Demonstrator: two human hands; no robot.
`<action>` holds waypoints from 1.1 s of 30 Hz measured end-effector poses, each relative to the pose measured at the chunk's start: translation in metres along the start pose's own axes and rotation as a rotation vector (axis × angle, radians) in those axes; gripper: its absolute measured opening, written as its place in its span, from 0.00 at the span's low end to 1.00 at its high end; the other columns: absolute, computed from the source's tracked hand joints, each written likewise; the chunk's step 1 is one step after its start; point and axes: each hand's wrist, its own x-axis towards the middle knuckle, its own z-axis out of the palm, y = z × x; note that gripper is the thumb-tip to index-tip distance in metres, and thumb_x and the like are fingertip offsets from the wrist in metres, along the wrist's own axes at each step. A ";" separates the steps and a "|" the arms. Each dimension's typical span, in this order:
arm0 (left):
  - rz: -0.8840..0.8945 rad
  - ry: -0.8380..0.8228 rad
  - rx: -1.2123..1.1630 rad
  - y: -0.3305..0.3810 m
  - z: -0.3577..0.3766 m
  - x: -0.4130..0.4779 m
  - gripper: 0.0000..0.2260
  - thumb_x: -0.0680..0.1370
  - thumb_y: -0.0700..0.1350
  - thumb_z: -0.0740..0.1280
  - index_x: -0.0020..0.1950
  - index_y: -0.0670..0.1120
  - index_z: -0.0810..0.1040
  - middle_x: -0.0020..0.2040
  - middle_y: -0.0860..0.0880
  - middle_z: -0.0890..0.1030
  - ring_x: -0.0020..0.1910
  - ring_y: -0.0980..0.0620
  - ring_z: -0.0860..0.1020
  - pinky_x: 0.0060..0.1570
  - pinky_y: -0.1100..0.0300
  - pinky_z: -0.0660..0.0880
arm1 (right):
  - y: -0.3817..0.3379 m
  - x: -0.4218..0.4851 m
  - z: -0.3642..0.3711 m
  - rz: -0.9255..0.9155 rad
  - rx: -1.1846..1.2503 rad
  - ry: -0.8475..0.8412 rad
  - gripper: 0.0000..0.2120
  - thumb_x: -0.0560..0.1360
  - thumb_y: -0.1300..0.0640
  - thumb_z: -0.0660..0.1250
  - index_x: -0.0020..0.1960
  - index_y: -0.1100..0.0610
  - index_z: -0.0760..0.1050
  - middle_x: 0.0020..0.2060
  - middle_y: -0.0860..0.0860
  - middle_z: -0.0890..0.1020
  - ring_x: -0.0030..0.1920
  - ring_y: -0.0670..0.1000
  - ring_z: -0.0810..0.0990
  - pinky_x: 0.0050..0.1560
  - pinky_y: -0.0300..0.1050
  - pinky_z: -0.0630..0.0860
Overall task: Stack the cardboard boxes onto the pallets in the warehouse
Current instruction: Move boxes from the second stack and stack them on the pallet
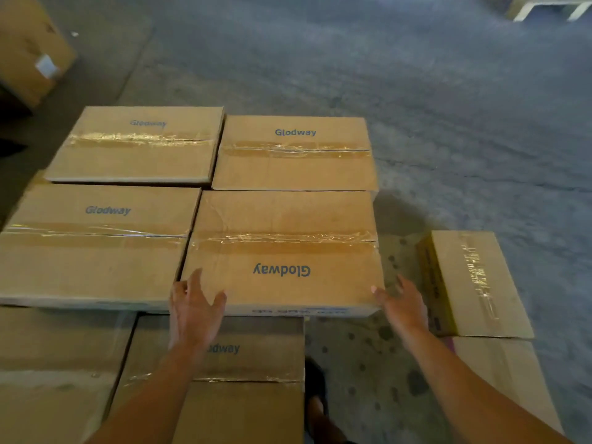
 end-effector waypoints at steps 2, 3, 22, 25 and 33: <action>0.099 -0.009 -0.018 0.011 -0.003 -0.014 0.30 0.79 0.54 0.68 0.78 0.48 0.64 0.70 0.39 0.70 0.68 0.38 0.70 0.64 0.42 0.71 | 0.007 -0.017 -0.014 -0.013 0.007 0.037 0.36 0.76 0.41 0.70 0.79 0.51 0.62 0.74 0.54 0.71 0.72 0.60 0.70 0.70 0.60 0.70; 0.149 -0.015 -0.032 0.017 -0.004 -0.022 0.28 0.79 0.54 0.68 0.77 0.48 0.66 0.70 0.40 0.71 0.67 0.39 0.71 0.64 0.43 0.71 | 0.011 -0.030 -0.024 -0.020 0.020 0.051 0.36 0.77 0.42 0.69 0.79 0.51 0.61 0.75 0.54 0.70 0.73 0.60 0.69 0.70 0.60 0.69; 0.913 -0.457 0.079 0.119 0.071 -0.252 0.25 0.80 0.60 0.65 0.74 0.53 0.70 0.71 0.49 0.73 0.69 0.47 0.72 0.64 0.51 0.70 | 0.277 -0.234 -0.170 0.237 0.308 0.524 0.27 0.79 0.50 0.70 0.74 0.58 0.69 0.69 0.58 0.76 0.67 0.59 0.76 0.61 0.49 0.72; 1.019 -0.529 0.103 0.166 0.108 -0.274 0.25 0.79 0.59 0.67 0.73 0.51 0.72 0.68 0.48 0.75 0.66 0.48 0.74 0.62 0.54 0.72 | 0.304 -0.226 -0.188 0.331 0.385 0.581 0.28 0.79 0.49 0.69 0.75 0.58 0.68 0.69 0.58 0.76 0.66 0.61 0.76 0.63 0.51 0.73; 1.135 -0.751 0.234 0.286 0.272 -0.326 0.26 0.78 0.55 0.69 0.73 0.47 0.71 0.70 0.46 0.75 0.67 0.46 0.74 0.63 0.53 0.71 | 0.390 -0.161 -0.224 0.612 0.465 0.613 0.27 0.82 0.48 0.64 0.77 0.58 0.66 0.71 0.58 0.74 0.69 0.60 0.74 0.65 0.51 0.71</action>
